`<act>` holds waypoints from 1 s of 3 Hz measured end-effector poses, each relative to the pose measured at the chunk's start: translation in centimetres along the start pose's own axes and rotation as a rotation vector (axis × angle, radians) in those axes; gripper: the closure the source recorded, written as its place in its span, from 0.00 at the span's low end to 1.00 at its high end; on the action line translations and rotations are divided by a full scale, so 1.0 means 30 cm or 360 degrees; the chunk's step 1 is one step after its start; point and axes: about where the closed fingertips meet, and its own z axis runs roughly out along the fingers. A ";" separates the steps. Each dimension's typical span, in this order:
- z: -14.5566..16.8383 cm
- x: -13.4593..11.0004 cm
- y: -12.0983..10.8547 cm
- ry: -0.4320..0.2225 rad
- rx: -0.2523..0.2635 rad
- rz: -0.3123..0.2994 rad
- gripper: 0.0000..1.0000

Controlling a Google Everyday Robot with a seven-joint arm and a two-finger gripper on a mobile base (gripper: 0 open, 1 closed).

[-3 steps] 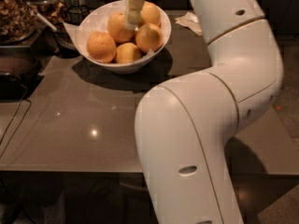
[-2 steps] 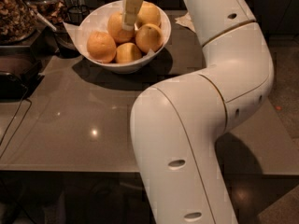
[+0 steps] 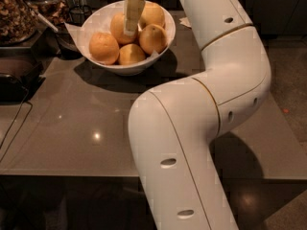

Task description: Pick orange from white bowl

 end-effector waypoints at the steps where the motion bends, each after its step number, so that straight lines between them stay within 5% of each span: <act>1: 0.031 0.008 0.003 0.0005 -0.0025 0.0018 0.21; 3: 0.089 0.036 0.015 0.0010 -0.0082 0.0056 0.28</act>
Offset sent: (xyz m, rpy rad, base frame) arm 0.0506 -0.0373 0.0299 -0.1203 0.2449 0.0110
